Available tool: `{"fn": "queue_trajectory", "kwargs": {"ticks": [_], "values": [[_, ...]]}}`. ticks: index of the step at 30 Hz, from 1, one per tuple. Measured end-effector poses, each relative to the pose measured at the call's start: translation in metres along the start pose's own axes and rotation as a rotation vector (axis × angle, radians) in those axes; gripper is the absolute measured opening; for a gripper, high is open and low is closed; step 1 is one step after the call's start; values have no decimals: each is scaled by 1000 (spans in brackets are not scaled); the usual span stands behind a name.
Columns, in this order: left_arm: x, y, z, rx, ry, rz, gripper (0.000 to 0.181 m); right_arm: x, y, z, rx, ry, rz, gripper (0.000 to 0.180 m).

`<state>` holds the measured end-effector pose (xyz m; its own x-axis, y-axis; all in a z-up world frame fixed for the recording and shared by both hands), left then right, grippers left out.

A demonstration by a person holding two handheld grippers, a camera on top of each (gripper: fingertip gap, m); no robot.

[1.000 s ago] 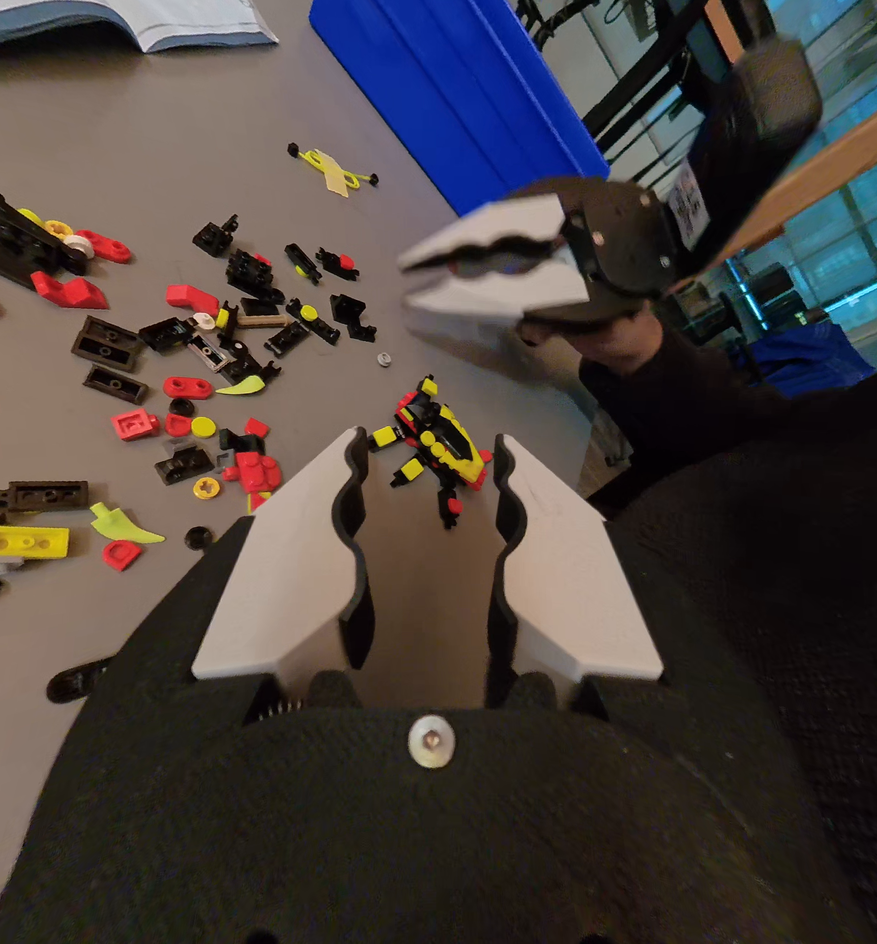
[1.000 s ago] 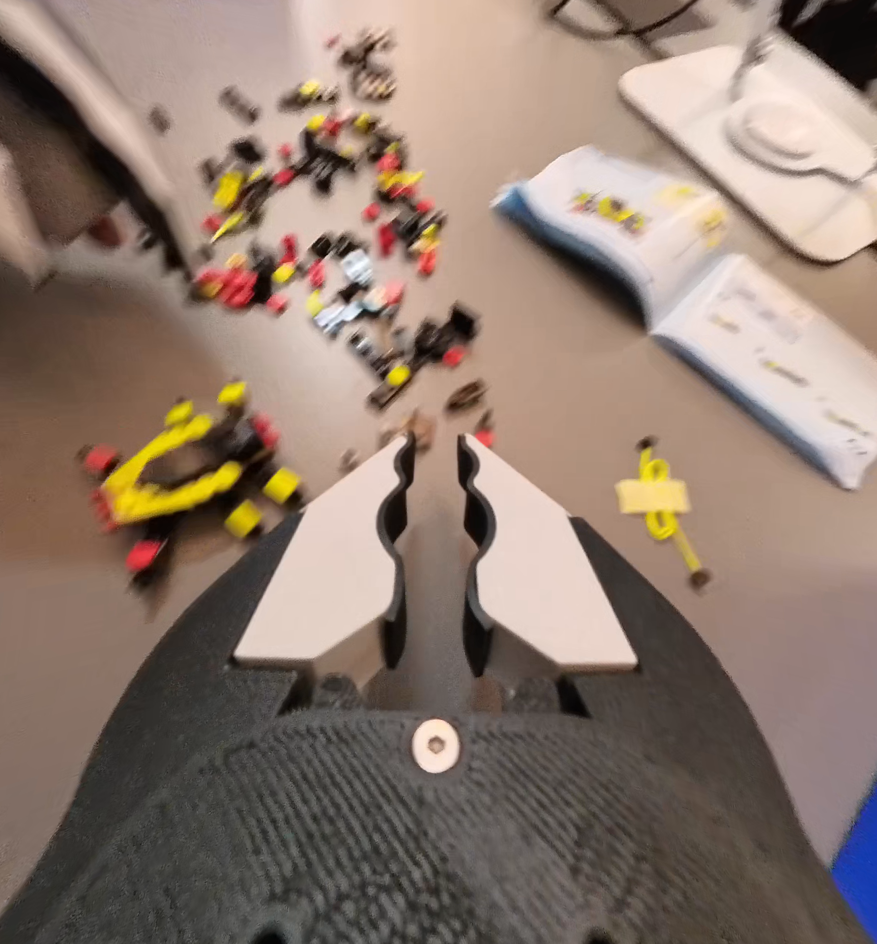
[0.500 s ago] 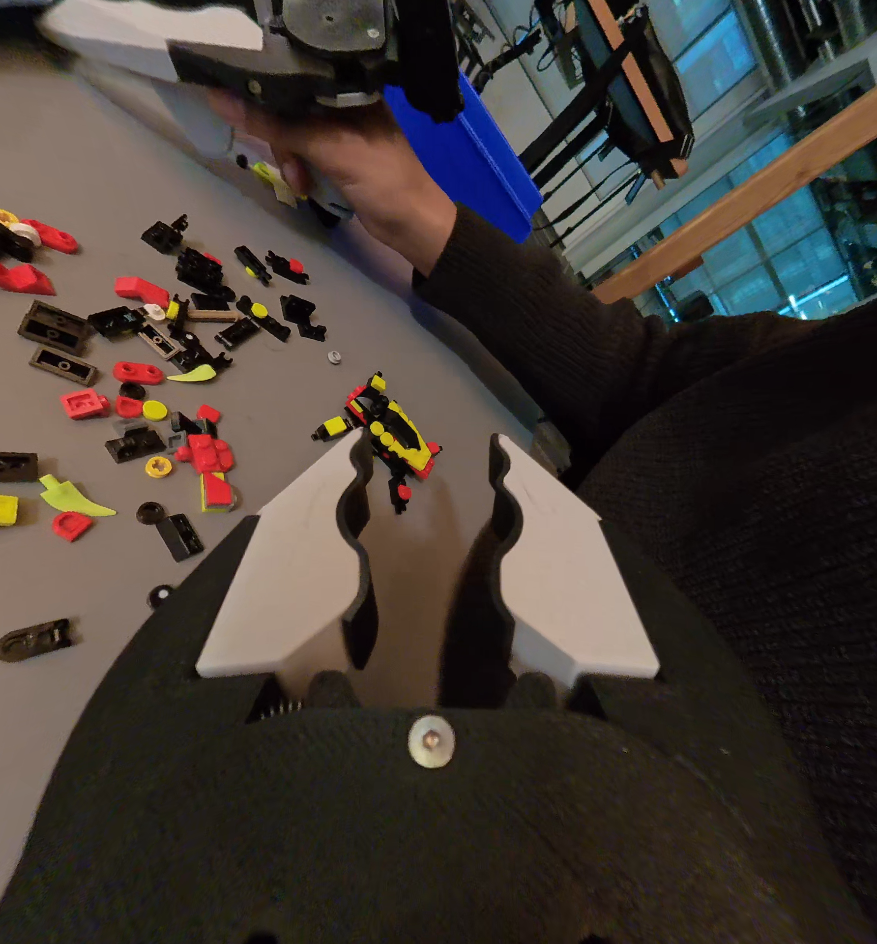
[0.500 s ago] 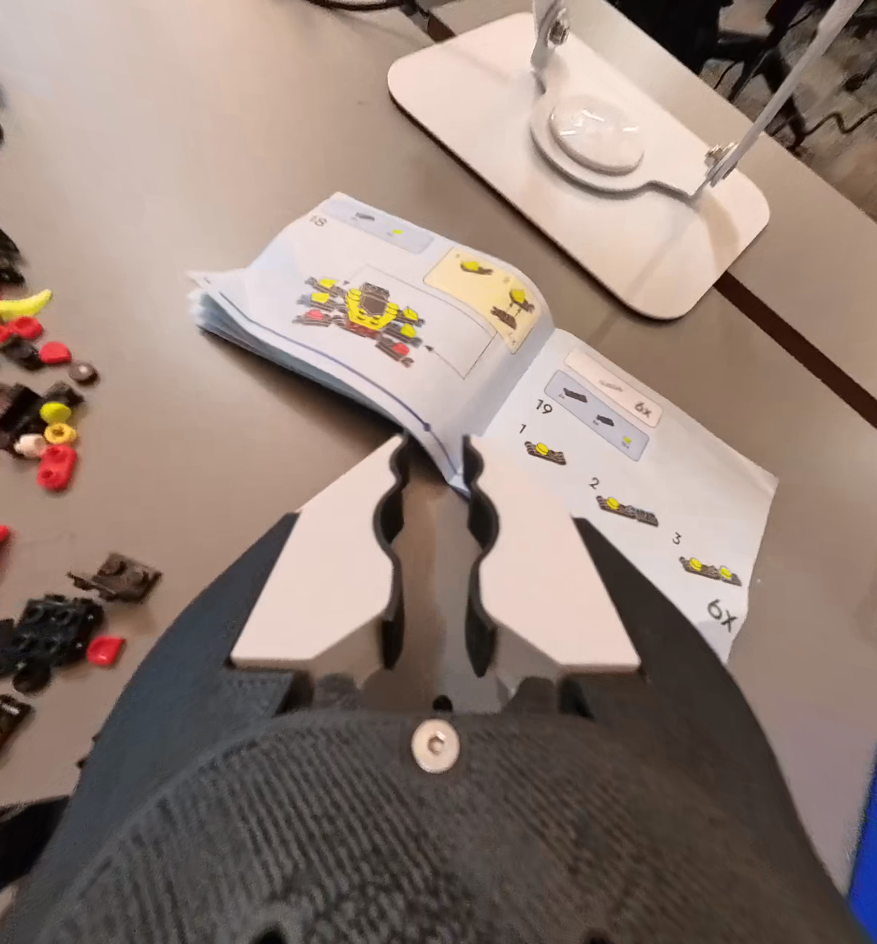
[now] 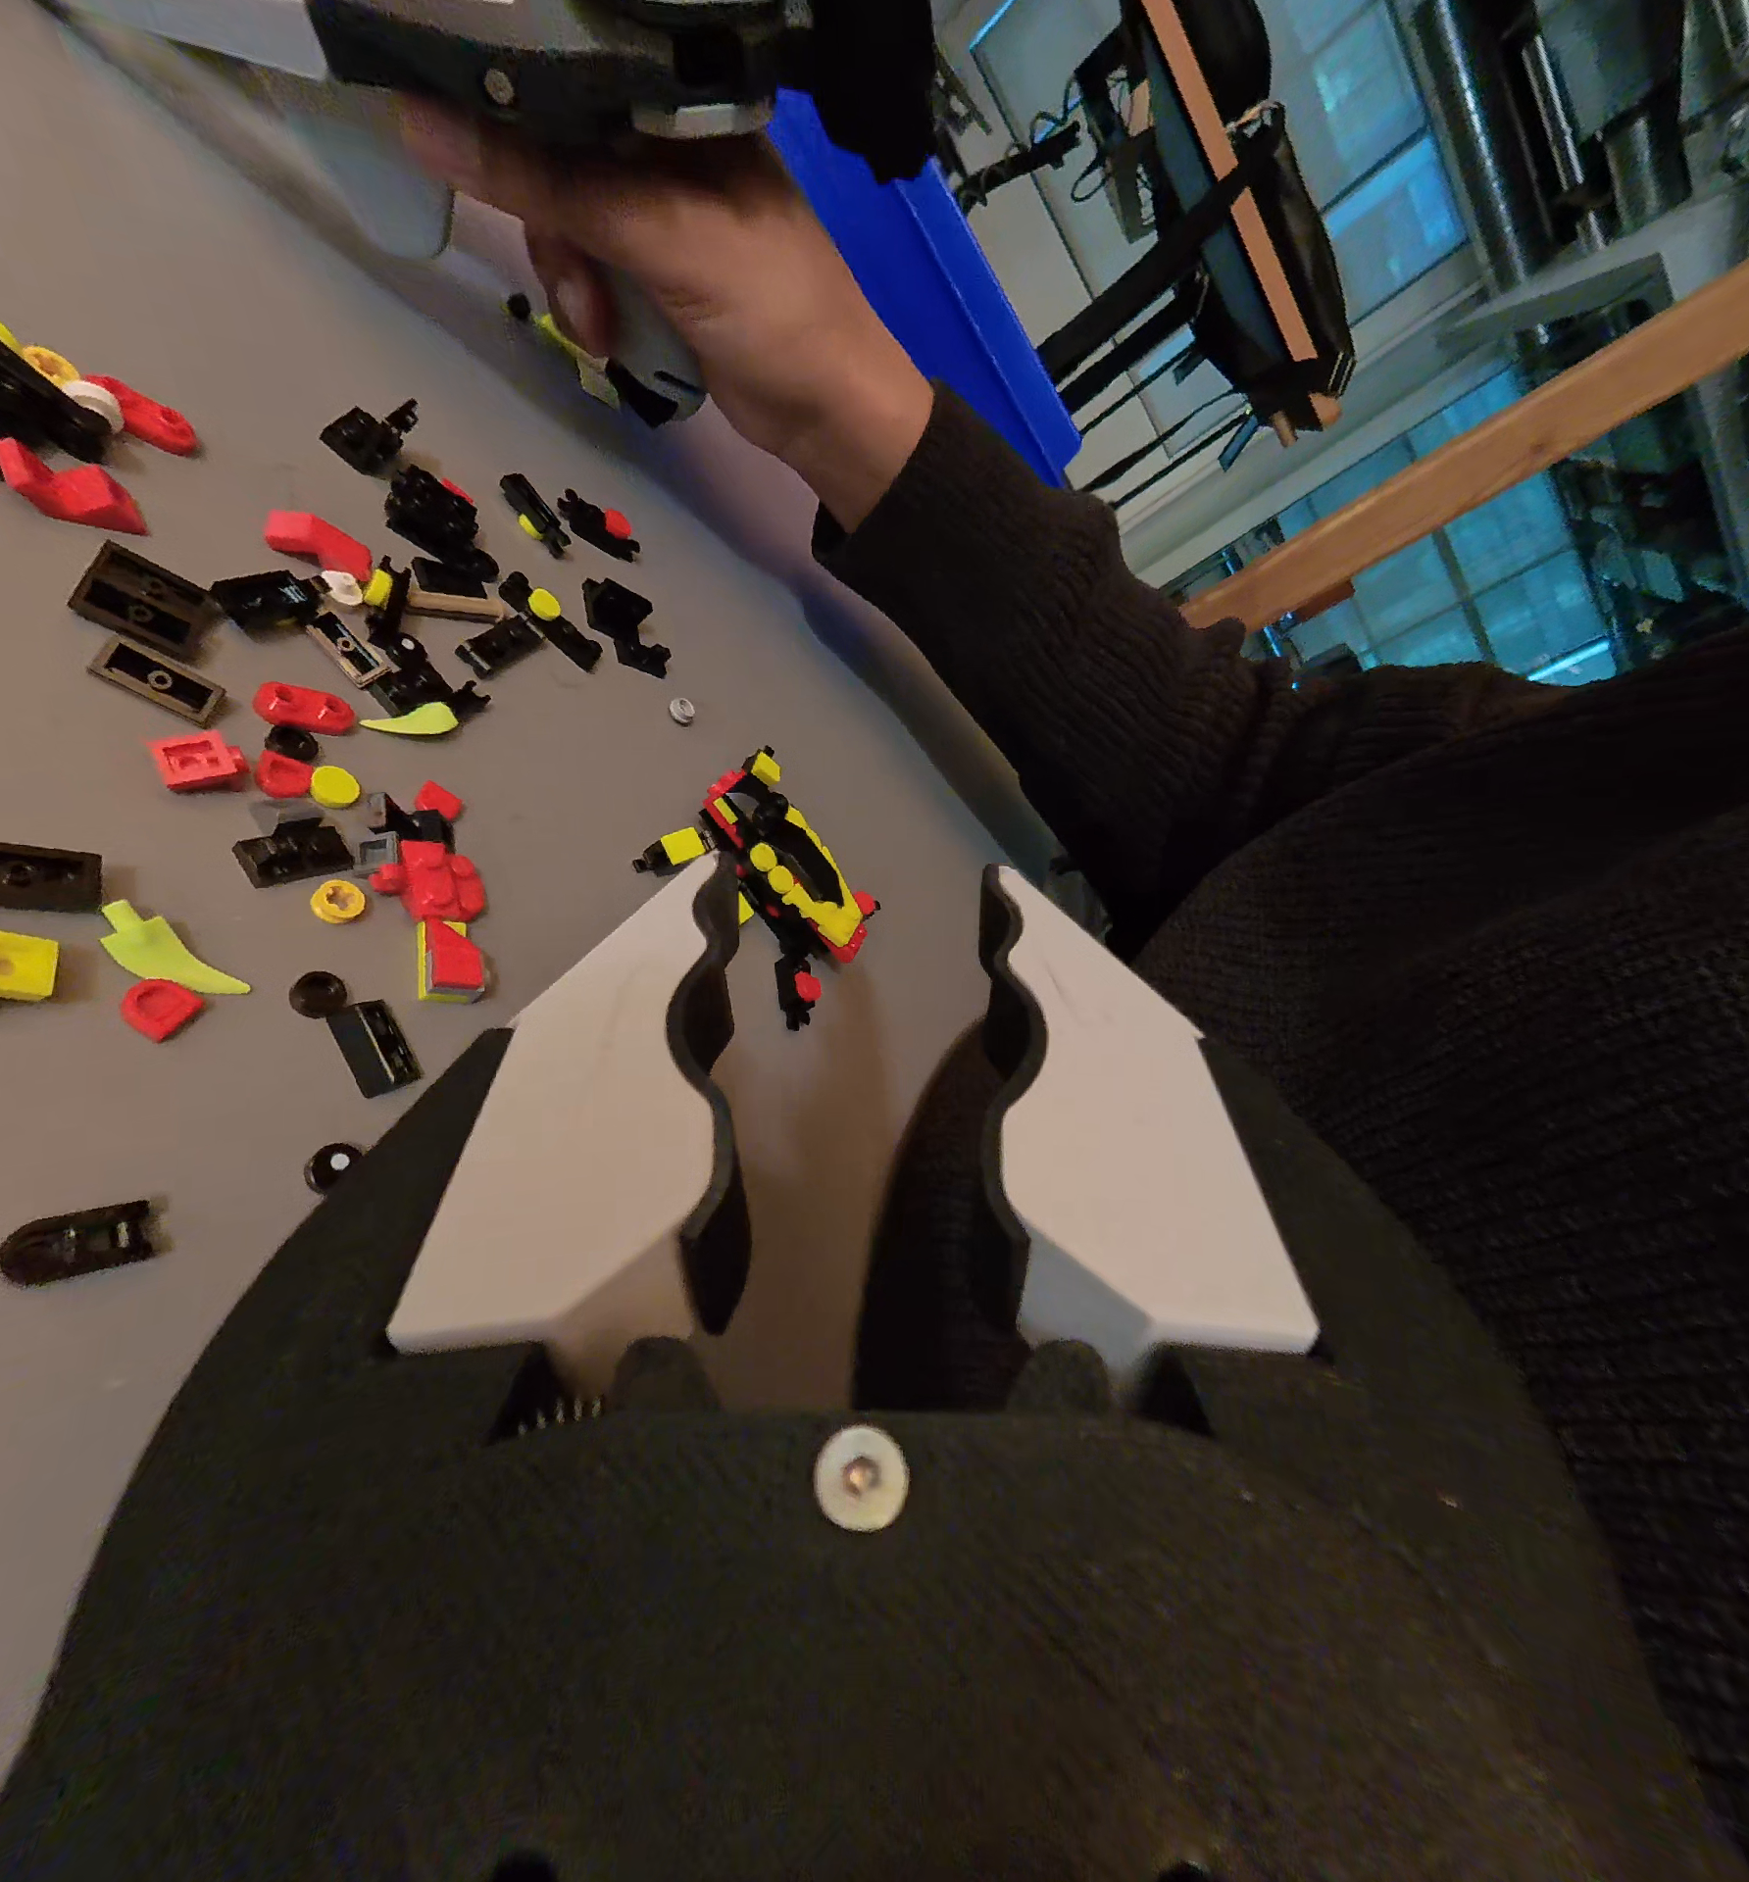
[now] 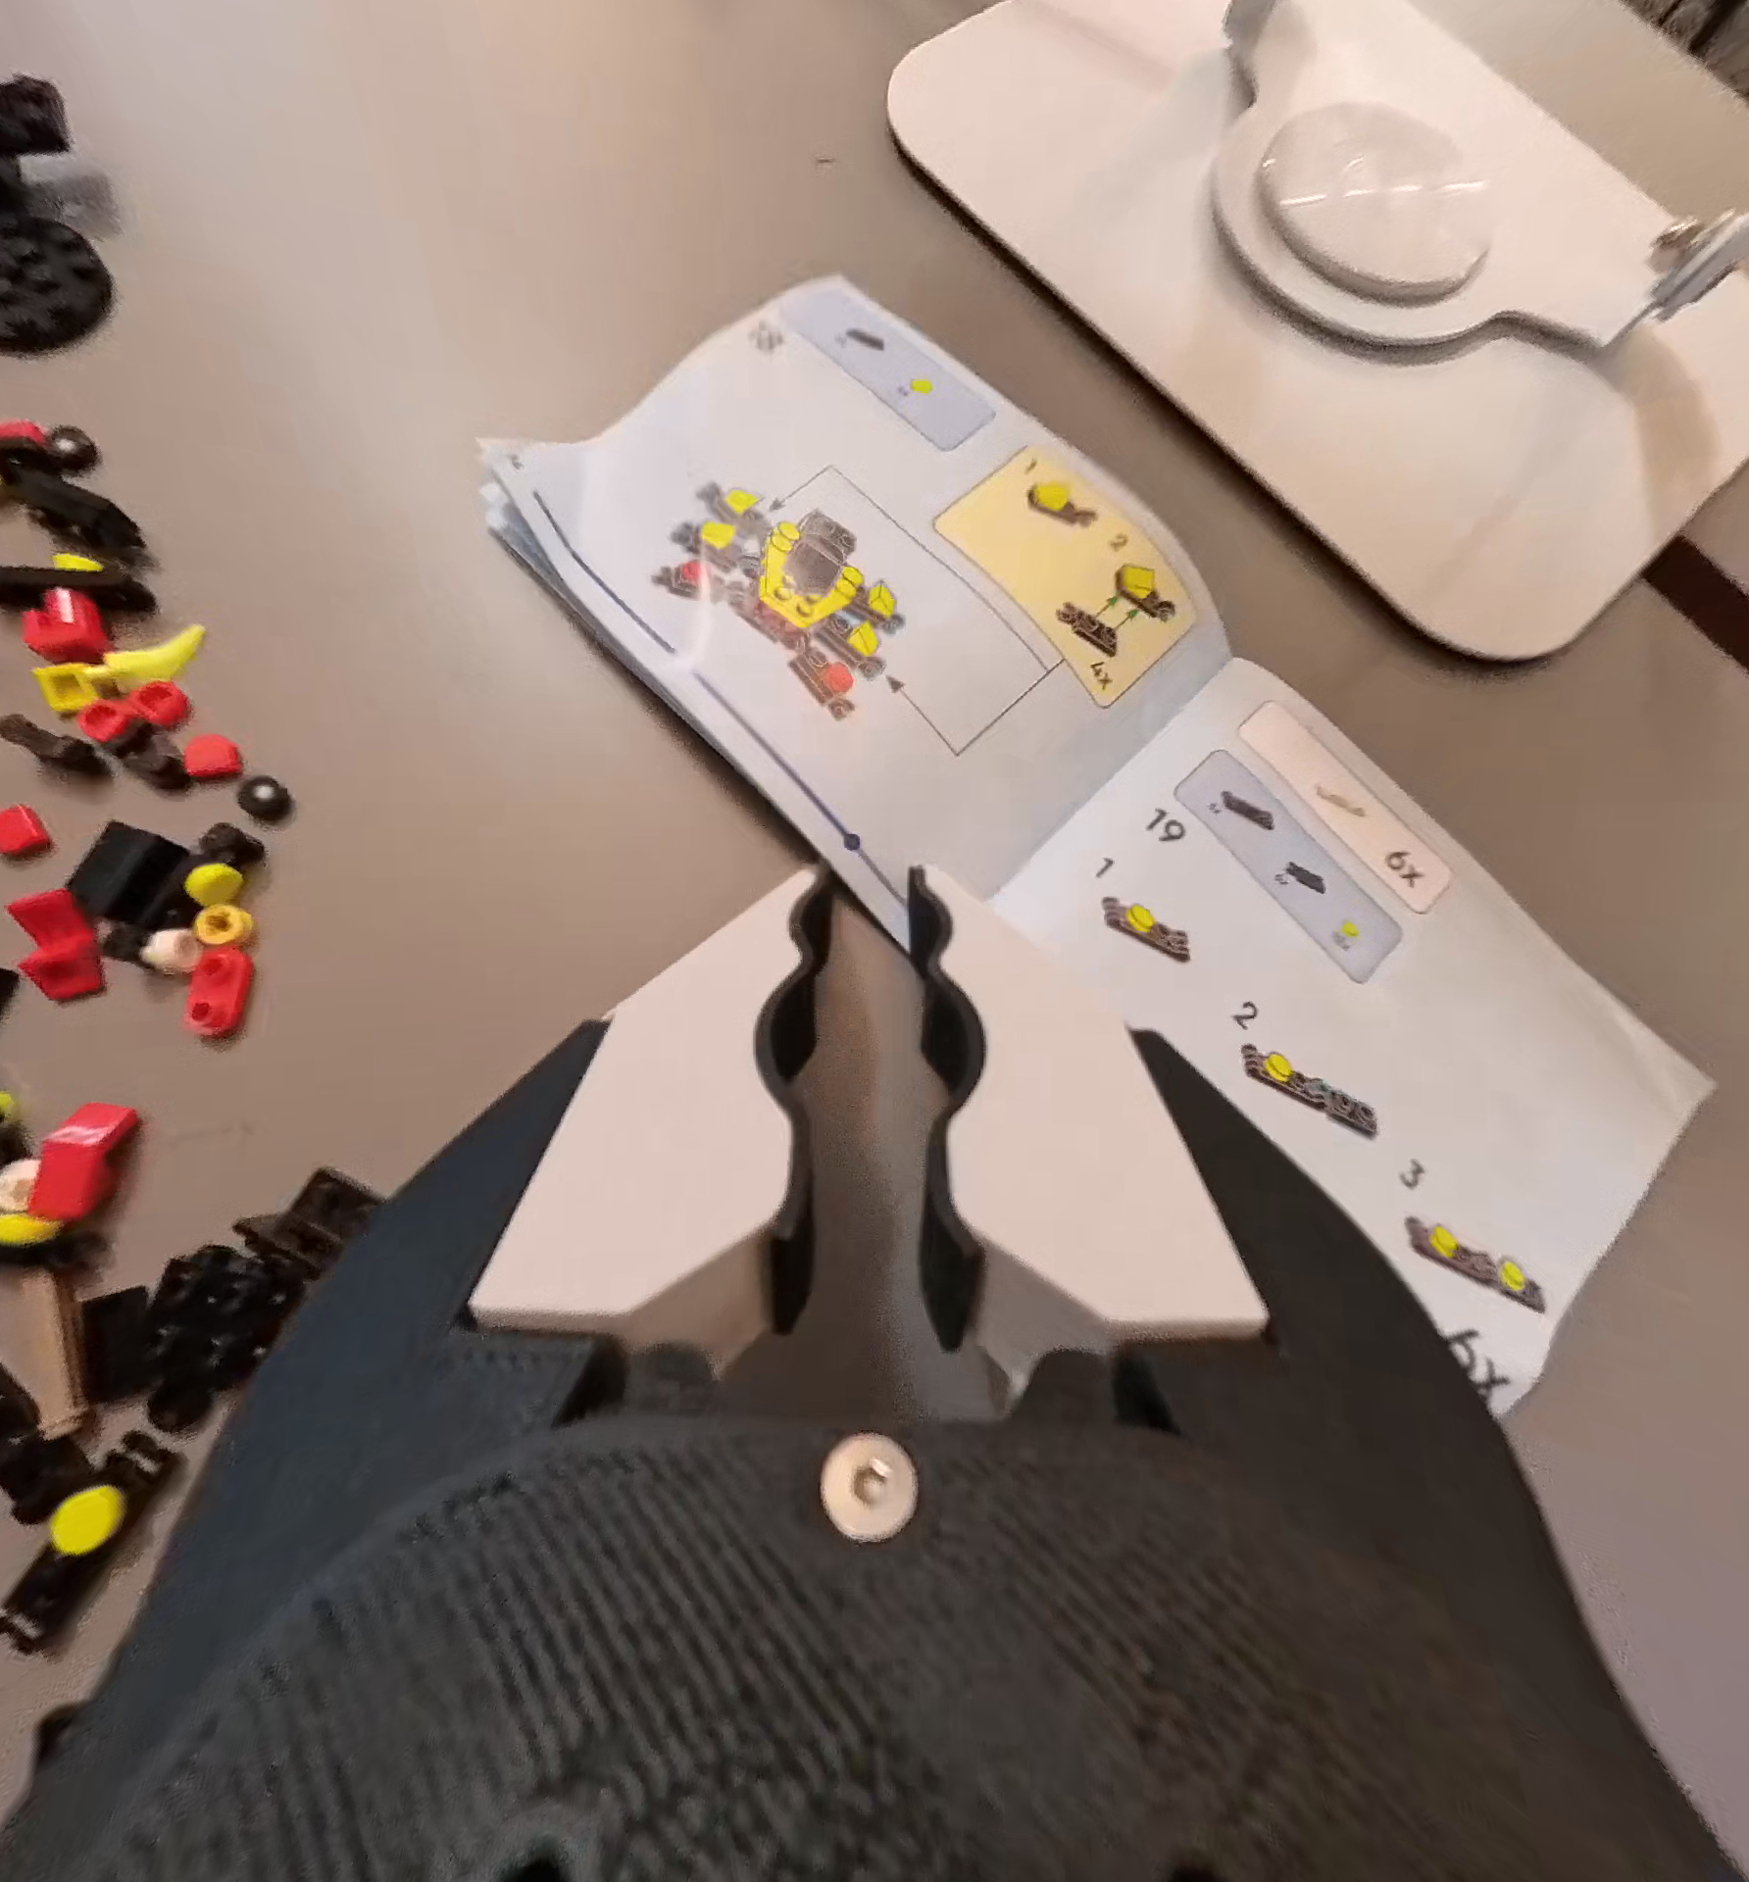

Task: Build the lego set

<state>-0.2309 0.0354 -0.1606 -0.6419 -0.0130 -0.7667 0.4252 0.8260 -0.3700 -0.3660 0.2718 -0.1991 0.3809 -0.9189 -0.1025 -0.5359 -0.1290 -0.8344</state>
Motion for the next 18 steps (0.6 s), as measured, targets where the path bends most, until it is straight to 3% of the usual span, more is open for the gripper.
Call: {"fn": "queue_trajectory", "kwargs": {"ticks": [7, 13, 18], "values": [[1, -1, 0, -1, -2, -9, 46, 18, 5, -9, 12, 19, -102, 19], [-5, 3, 2, 41, 136, -125, 45, 17, -1, -8, 13, 7, -93, 21], [-11, 4, 1, 28, 170, -122, 43, 6, -17, -11, -60, 21, -25, 46]]}}
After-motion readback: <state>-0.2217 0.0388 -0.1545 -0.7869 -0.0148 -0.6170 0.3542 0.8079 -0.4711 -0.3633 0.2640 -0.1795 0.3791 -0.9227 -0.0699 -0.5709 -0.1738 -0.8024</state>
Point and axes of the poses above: each gripper's, where its closed fingertips meet, y out along the fingers, z out of its underside, x = y × z across the jaws, the point moved 7 cm from there along -y, back along the fingers, and after that the axes turned 14 degrees about x, right-handed, at the moved point
